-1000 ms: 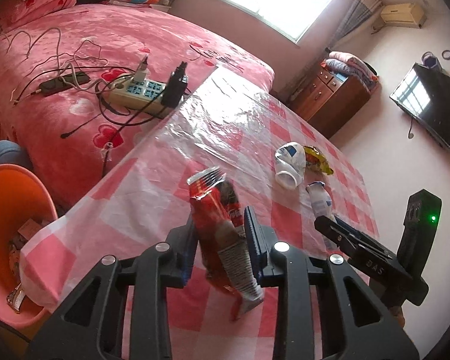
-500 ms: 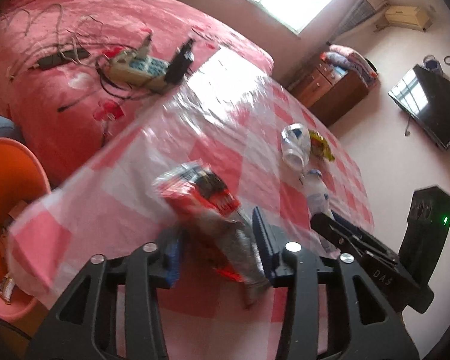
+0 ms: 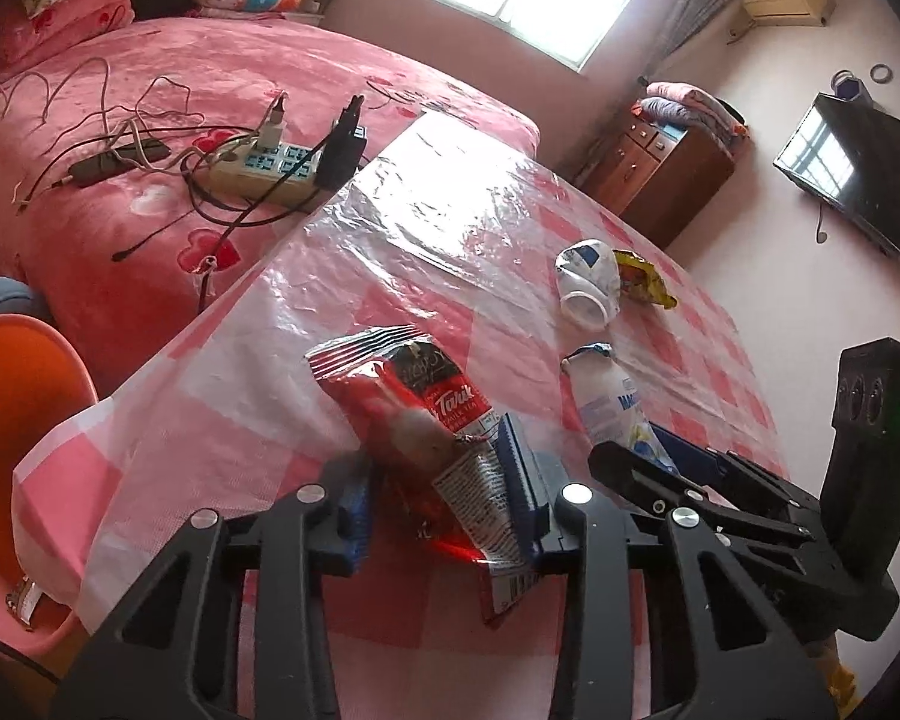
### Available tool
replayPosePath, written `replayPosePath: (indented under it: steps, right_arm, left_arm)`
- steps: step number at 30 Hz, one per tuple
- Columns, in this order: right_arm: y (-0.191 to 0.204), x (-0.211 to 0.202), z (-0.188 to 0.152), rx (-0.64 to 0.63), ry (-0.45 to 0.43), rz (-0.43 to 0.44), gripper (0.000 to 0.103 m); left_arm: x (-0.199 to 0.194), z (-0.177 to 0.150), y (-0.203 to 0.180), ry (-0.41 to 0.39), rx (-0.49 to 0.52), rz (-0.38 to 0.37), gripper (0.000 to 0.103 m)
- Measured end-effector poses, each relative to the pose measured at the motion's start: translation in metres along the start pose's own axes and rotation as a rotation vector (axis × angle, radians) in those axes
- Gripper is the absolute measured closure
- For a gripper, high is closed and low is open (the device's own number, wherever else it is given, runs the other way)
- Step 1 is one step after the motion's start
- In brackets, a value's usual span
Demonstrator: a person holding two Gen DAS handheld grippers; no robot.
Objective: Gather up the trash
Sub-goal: 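Lift the red bag and MAGICDAY bottle and carry them toward the bucket, then open both tools to drop the red bag and bottle into the bucket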
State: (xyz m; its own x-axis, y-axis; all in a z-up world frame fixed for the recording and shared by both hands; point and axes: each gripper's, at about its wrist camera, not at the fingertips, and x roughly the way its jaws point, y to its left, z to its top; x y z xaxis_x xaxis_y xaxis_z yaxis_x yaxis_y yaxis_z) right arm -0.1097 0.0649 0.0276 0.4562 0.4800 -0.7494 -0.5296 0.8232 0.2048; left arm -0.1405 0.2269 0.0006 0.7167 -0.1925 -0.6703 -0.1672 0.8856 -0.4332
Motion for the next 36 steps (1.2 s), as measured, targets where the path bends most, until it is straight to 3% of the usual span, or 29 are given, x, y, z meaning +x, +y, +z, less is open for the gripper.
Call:
replayPosePath:
  steps: [10, 19, 36]
  right_arm:
    - [0.015, -0.001, 0.004, -0.013, -0.002, 0.035, 0.042]
    - [0.05, 0.005, 0.013, -0.031, 0.036, 0.152, 0.042]
    - [0.186, 0.038, 0.046, -0.226, 0.104, 0.394, 0.042]
  left_arm:
    - [-0.012, 0.003, 0.021, -0.022, -0.082, -0.016, 0.068]
    - [-0.049, 0.015, 0.046, -0.114, -0.125, -0.002, 0.068]
    - [-0.127, 0.009, 0.172, -0.265, -0.356, 0.214, 0.068]
